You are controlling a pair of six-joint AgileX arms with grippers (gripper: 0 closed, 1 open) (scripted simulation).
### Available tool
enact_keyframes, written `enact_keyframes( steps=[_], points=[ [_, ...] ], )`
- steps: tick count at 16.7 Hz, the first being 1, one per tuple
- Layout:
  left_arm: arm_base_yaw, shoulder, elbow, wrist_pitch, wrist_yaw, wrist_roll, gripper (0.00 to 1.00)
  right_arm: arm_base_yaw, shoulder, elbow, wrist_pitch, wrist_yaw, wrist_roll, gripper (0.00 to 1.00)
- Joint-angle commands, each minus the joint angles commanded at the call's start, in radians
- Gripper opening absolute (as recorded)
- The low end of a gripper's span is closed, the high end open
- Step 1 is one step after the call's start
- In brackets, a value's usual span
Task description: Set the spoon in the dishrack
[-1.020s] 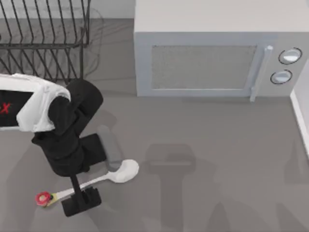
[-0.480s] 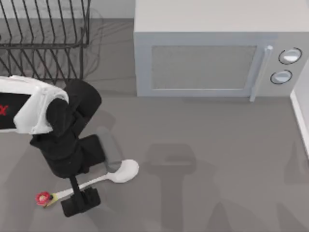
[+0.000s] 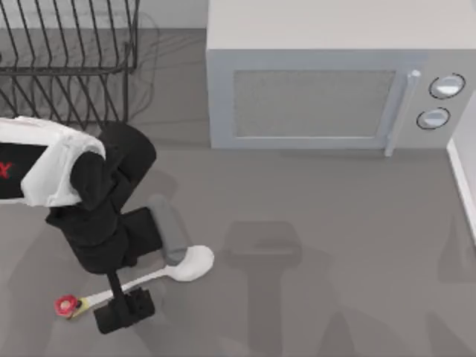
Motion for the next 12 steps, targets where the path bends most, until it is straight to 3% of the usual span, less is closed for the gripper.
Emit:
enact_keyframes(
  steps=[3, 11, 12],
  points=[
    [0.0, 0.0, 0.0, 0.0, 0.0, 0.0, 0.02, 0.0, 0.0, 0.0, 0.0, 0.0, 0.0, 1.0],
    [0.0, 0.0, 0.0, 0.0, 0.0, 0.0, 0.0, 0.0, 0.0, 0.0, 0.0, 0.0, 0.0, 1.0],
    [0.002, -0.064, 0.026, -0.068, 0.016, -0.002, 0.0, 0.0, 0.0, 0.0, 0.0, 0.0, 0.0, 1.0]
  ],
)
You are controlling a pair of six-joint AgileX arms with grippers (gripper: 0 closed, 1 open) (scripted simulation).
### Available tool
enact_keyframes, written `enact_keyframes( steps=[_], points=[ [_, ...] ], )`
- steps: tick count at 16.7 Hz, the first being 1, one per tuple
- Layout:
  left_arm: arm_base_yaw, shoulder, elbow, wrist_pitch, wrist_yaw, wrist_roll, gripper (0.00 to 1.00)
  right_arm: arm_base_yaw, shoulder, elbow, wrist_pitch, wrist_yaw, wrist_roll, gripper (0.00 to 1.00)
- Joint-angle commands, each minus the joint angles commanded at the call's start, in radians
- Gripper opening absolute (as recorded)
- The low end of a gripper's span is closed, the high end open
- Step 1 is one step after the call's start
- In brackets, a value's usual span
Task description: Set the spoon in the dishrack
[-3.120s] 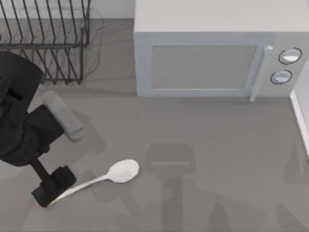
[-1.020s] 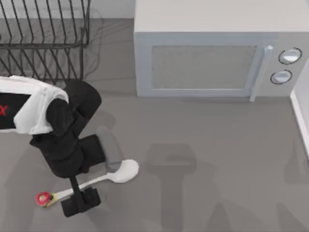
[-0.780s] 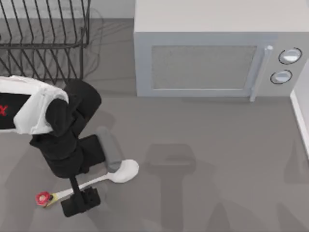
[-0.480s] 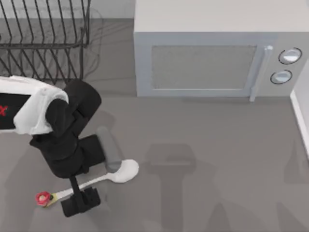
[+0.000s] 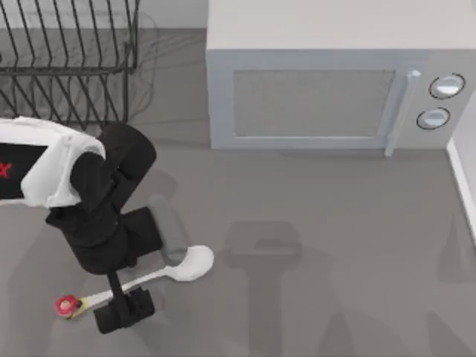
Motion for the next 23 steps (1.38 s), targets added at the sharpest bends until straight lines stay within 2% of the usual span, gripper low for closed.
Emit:
enact_keyframes(
  steps=[5, 15, 18, 23],
  points=[
    [-0.003, -0.015, 0.107, -0.114, 0.0, 0.002, 0.0, 0.0, 0.0, 0.0, 0.0, 0.0, 0.0, 1.0],
    [-0.01, -0.134, 0.582, -0.738, 0.0, -0.007, 0.0, 0.0, 0.0, 0.0, 0.0, 0.0, 0.0, 1.0],
    [-0.009, -0.161, 0.648, -0.81, 0.0, -0.011, 0.0, 0.0, 0.0, 0.0, 0.0, 0.0, 0.0, 1.0],
    [-0.005, -0.159, 0.647, -0.809, -0.001, -0.011, 0.0, 0.0, 0.0, 0.0, 0.0, 0.0, 0.0, 1.0]
  ],
)
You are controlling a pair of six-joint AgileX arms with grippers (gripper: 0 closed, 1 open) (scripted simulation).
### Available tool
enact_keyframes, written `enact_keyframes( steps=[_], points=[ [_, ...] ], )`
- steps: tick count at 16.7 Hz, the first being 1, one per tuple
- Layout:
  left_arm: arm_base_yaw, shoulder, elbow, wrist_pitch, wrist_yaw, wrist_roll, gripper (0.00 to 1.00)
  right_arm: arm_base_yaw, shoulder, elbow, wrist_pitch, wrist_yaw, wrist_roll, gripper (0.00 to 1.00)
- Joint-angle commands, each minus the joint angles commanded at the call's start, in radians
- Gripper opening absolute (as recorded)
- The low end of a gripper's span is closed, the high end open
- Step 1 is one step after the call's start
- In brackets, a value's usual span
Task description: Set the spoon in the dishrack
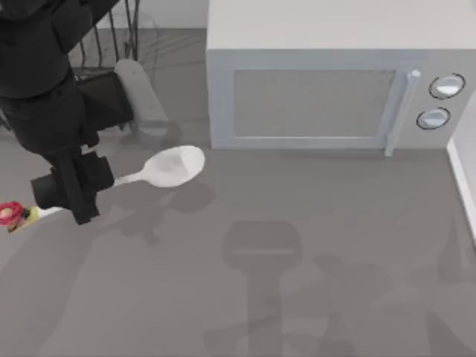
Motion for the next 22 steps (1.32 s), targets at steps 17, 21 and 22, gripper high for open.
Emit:
enact_keyframes(
  steps=[17, 21, 22],
  points=[
    [0.463, -0.534, -0.282, 1.029, 0.144, -0.519, 0.0, 0.0, 0.0, 0.0, 0.0, 0.0, 0.0, 1.0],
    [0.604, -0.675, -0.381, 1.235, 0.187, -0.669, 0.0, 0.0, 0.0, 0.0, 0.0, 0.0, 0.0, 1.0],
    [0.627, -0.691, -0.406, 1.259, 0.192, -0.69, 0.0, 0.0, 0.0, 0.0, 0.0, 0.0, 0.0, 1.0]
  ],
)
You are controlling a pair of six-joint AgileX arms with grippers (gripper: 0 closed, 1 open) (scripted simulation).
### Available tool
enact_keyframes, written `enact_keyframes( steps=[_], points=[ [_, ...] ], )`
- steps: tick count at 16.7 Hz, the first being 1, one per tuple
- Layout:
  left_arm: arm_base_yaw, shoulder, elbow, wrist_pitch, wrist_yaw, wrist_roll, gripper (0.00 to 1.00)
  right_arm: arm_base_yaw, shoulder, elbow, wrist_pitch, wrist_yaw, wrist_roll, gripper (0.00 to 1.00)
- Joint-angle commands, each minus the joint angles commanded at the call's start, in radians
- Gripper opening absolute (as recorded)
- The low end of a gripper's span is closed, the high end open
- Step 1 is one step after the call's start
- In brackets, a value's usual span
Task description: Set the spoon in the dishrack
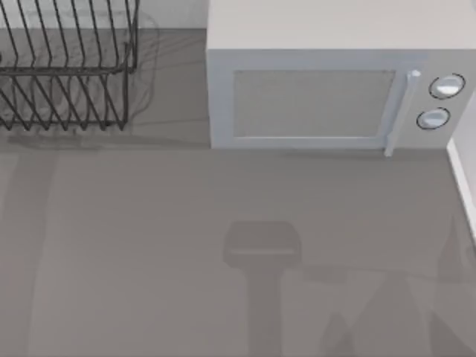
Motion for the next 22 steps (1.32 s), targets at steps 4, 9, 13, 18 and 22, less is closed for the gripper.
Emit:
enact_keyframes(
  steps=[4, 9, 13, 18, 22],
  points=[
    [0.019, -0.011, -0.019, 0.018, 0.001, -0.017, 0.0, 0.0, 0.0, 0.0, 0.0, 0.0, 0.0, 1.0],
    [0.011, 0.027, -0.016, 0.051, -0.003, -0.014, 0.0, 0.0, 0.0, 0.0, 0.0, 0.0, 0.0, 1.0],
    [-0.004, 0.204, -0.03, 0.242, -0.021, -0.016, 0.0, 0.0, 0.0, 0.0, 0.0, 0.0, 0.0, 1.0],
    [-0.04, 0.516, -0.091, 0.628, -0.055, -0.014, 0.0, 0.0, 0.0, 0.0, 0.0, 0.0, 0.0, 1.0],
    [-0.073, 0.731, -0.158, 0.92, -0.081, -0.013, 0.0, 0.0, 0.0, 0.0, 0.0, 0.0, 0.0, 1.0]
  ],
)
